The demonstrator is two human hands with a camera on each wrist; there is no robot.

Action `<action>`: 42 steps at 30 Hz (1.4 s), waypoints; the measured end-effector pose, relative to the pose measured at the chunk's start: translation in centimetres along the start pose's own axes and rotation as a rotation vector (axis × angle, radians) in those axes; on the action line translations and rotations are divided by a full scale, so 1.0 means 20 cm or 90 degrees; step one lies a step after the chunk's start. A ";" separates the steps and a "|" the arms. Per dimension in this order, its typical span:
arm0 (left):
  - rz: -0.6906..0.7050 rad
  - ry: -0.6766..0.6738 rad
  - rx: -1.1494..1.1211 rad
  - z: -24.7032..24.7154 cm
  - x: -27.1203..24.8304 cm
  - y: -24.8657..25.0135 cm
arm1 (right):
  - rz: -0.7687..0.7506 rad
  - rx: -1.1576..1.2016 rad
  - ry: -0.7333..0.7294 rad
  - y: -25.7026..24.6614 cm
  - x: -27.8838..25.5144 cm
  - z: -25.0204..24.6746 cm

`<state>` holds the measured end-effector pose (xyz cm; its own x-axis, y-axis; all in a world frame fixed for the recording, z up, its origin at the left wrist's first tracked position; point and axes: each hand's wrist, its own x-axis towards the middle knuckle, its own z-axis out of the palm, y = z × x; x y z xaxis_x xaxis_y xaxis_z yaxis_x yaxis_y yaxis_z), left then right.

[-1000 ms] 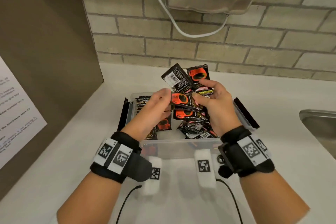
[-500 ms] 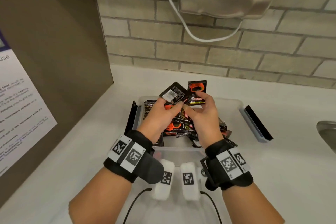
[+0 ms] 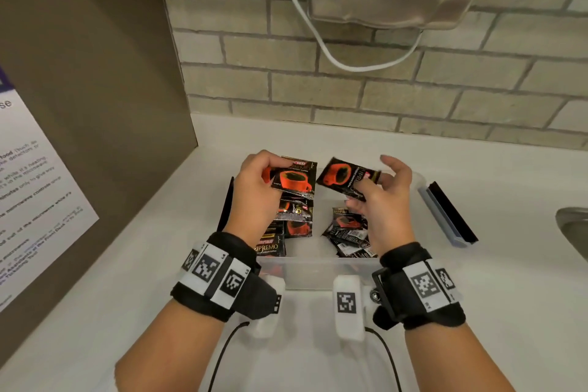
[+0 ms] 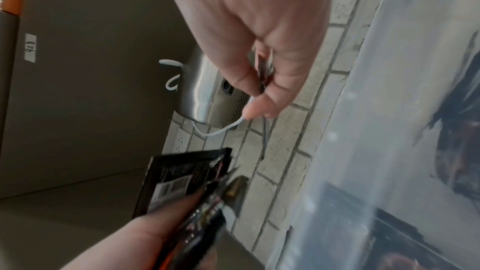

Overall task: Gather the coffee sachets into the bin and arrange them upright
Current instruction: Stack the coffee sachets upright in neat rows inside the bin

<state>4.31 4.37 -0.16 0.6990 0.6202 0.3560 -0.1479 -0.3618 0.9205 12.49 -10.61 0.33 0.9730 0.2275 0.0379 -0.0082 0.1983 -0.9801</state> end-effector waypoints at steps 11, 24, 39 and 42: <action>0.177 0.093 0.113 -0.01 0.01 -0.02 | 0.123 0.242 -0.116 -0.07 -0.02 0.00; 0.236 0.040 0.097 0.01 -0.02 -0.02 | 0.086 -0.029 -0.222 -0.05 -0.08 0.19; 0.022 -0.134 0.136 -0.07 0.00 0.02 | 0.053 -0.086 -0.190 -0.06 0.00 0.04; 0.020 -0.171 0.155 -0.04 0.00 0.05 | 0.022 -0.138 -0.235 -0.06 0.00 0.05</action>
<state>3.71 4.59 0.83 0.8600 0.4133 0.2992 -0.0242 -0.5528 0.8330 12.28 -9.96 1.68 0.8246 0.5648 0.0328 0.0472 -0.0110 -0.9988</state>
